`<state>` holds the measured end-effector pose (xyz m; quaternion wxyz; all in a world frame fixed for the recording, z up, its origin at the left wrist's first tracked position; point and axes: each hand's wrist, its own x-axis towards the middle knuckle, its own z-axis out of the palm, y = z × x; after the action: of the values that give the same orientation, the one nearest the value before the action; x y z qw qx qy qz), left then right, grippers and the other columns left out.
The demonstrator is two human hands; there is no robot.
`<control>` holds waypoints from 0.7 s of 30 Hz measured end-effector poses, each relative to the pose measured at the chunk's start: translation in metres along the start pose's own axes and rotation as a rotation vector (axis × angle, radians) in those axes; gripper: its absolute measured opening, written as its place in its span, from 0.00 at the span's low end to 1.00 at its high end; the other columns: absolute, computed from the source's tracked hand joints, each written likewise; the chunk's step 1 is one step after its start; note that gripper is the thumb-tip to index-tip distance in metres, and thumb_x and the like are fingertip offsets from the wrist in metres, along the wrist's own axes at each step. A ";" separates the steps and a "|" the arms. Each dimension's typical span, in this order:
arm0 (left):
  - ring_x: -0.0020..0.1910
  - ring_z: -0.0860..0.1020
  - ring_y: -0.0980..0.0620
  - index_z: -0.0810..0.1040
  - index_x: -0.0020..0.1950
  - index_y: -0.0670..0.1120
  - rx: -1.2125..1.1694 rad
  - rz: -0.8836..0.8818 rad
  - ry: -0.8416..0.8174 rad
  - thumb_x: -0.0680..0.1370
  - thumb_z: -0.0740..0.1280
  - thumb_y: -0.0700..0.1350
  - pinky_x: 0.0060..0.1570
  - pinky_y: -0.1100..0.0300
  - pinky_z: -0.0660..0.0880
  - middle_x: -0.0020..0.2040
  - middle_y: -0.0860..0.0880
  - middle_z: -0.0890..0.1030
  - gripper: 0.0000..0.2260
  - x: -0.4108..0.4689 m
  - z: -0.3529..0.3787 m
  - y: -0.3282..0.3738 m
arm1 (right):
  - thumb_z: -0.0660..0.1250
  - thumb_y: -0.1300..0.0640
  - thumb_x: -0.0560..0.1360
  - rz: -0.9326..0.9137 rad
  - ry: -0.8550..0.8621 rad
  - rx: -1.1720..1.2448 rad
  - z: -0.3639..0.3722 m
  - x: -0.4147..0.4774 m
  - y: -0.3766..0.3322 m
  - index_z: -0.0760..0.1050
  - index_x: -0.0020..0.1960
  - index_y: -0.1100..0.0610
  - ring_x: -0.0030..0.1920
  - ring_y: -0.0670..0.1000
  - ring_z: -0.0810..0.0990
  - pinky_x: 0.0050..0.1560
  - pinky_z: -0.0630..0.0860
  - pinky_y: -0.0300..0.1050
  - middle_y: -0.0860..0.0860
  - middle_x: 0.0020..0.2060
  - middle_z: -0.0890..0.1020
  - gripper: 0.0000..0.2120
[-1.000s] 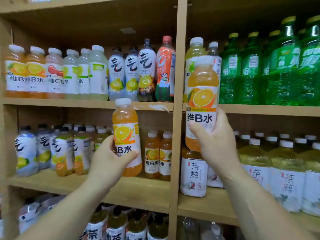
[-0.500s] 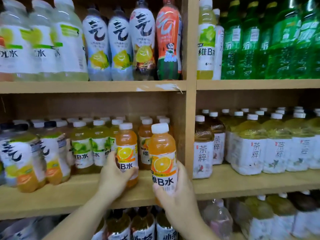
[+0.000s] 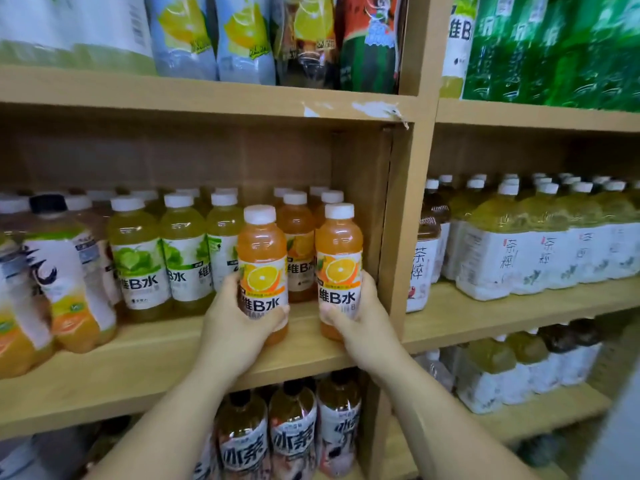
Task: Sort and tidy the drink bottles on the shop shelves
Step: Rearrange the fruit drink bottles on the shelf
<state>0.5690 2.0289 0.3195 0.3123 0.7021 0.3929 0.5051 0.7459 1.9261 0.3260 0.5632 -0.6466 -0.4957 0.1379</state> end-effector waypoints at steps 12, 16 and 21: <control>0.54 0.81 0.55 0.71 0.65 0.54 0.159 0.068 -0.063 0.69 0.80 0.56 0.55 0.53 0.79 0.57 0.58 0.81 0.29 0.005 0.003 0.004 | 0.61 0.47 0.84 -0.002 0.207 -0.667 0.018 -0.009 0.001 0.59 0.81 0.54 0.62 0.55 0.80 0.57 0.75 0.50 0.52 0.66 0.78 0.29; 0.47 0.80 0.52 0.70 0.56 0.51 0.276 0.083 -0.087 0.68 0.79 0.59 0.45 0.52 0.78 0.50 0.56 0.80 0.25 0.016 0.012 0.015 | 0.69 0.52 0.80 -0.101 0.277 -0.569 0.021 -0.017 0.004 0.59 0.78 0.45 0.51 0.54 0.80 0.46 0.74 0.49 0.48 0.61 0.72 0.30; 0.48 0.80 0.51 0.70 0.56 0.52 0.272 0.092 -0.073 0.68 0.79 0.60 0.45 0.54 0.77 0.51 0.54 0.80 0.26 0.014 0.018 0.012 | 0.69 0.58 0.78 -0.281 0.266 -0.612 0.024 -0.019 0.015 0.57 0.77 0.35 0.49 0.54 0.77 0.40 0.79 0.51 0.52 0.61 0.69 0.36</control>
<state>0.5914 2.0342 0.3308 0.2051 0.7731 0.4134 0.4350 0.7266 1.9270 0.2976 0.4164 -0.7233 -0.5204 -0.1809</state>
